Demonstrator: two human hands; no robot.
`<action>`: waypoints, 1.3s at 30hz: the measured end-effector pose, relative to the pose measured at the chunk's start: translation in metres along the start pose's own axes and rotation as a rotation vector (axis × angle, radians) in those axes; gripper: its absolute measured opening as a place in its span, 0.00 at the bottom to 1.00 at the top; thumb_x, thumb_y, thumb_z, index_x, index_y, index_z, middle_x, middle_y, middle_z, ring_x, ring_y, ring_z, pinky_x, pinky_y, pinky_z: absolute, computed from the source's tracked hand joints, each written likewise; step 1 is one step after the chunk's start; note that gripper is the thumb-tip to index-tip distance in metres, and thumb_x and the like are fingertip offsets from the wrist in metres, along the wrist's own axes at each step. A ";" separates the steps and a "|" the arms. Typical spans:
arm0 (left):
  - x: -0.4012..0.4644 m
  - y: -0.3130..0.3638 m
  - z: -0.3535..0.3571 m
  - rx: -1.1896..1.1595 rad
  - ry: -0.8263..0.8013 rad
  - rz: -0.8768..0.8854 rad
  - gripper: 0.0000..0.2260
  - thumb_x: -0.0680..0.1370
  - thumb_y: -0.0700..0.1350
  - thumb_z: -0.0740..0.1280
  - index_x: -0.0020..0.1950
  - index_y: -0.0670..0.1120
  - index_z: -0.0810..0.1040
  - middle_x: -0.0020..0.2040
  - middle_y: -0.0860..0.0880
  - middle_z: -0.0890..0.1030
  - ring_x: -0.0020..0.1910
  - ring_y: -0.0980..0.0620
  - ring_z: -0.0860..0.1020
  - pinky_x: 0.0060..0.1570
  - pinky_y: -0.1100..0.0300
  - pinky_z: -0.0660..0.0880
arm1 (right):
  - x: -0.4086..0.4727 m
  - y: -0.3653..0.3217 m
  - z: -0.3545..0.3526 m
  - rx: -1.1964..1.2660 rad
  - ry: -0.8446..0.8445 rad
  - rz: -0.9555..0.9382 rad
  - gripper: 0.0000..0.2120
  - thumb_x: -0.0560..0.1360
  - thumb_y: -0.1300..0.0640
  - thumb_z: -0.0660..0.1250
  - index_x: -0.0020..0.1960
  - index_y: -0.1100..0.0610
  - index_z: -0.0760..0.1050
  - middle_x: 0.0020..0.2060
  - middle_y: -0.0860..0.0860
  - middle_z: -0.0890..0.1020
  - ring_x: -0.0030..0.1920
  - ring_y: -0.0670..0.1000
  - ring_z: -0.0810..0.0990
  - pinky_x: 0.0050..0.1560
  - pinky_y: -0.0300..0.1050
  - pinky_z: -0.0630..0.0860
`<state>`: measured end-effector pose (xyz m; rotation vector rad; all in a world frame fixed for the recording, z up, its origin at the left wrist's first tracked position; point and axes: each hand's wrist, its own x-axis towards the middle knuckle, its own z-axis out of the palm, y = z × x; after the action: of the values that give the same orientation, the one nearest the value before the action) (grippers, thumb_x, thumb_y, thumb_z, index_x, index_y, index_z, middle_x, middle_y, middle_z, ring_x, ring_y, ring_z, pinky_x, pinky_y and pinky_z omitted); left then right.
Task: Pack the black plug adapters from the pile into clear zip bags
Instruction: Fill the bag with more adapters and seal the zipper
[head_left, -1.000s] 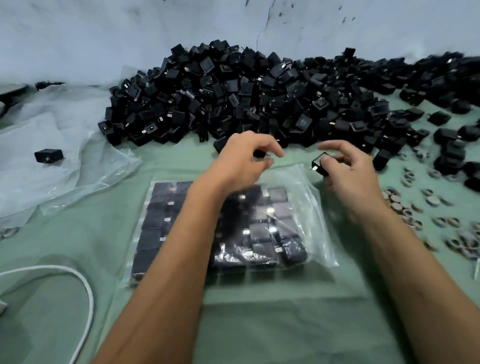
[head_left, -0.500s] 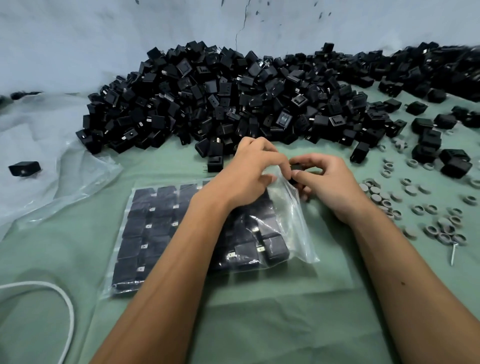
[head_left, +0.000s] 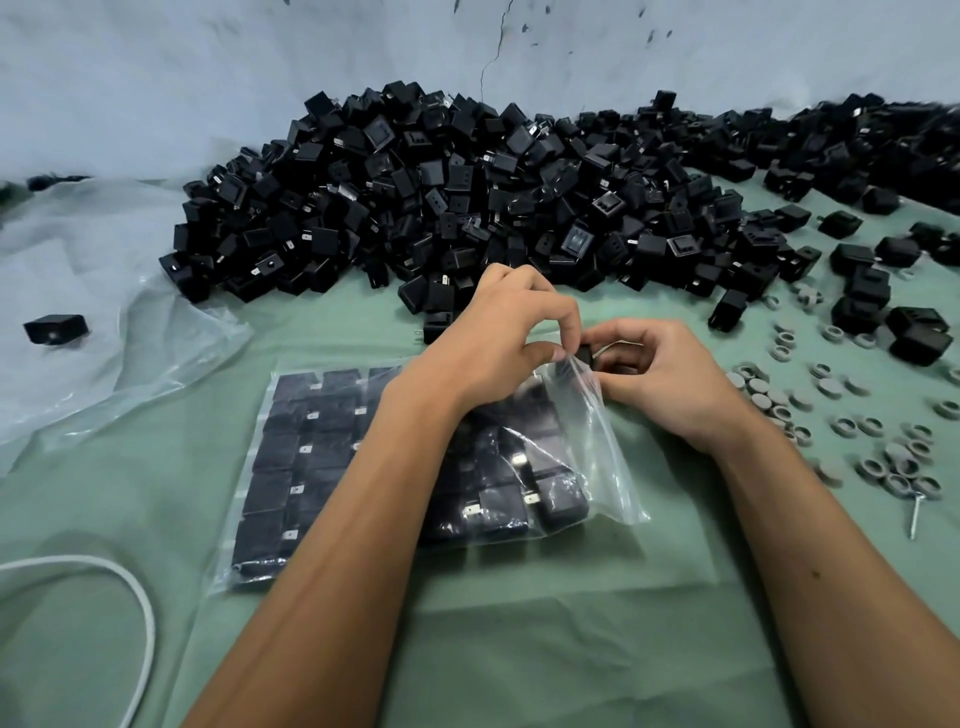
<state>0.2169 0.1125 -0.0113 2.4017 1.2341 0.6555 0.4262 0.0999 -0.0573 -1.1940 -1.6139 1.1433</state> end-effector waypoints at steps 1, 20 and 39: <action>0.000 0.001 0.000 0.003 0.001 0.003 0.05 0.78 0.41 0.73 0.48 0.52 0.83 0.57 0.51 0.74 0.62 0.51 0.64 0.64 0.60 0.60 | -0.001 -0.001 0.001 0.029 -0.017 -0.013 0.17 0.65 0.55 0.82 0.52 0.48 0.86 0.43 0.52 0.85 0.41 0.47 0.81 0.41 0.39 0.79; 0.001 -0.005 0.000 -0.037 0.040 0.002 0.07 0.78 0.41 0.73 0.48 0.53 0.82 0.56 0.54 0.75 0.61 0.52 0.66 0.63 0.58 0.62 | 0.001 -0.004 0.026 -0.223 0.158 -0.092 0.13 0.69 0.50 0.82 0.51 0.49 0.85 0.39 0.53 0.85 0.37 0.58 0.82 0.42 0.57 0.82; -0.015 -0.046 -0.019 -0.136 0.008 -0.296 0.05 0.81 0.41 0.71 0.52 0.52 0.82 0.48 0.53 0.82 0.43 0.54 0.78 0.48 0.56 0.77 | -0.003 -0.009 0.032 -0.249 0.166 -0.144 0.06 0.70 0.42 0.76 0.46 0.32 0.84 0.45 0.41 0.86 0.29 0.46 0.71 0.30 0.47 0.76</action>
<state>0.1680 0.1275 -0.0223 2.0542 1.4606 0.6351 0.3948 0.0899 -0.0574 -1.2699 -1.7180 0.7487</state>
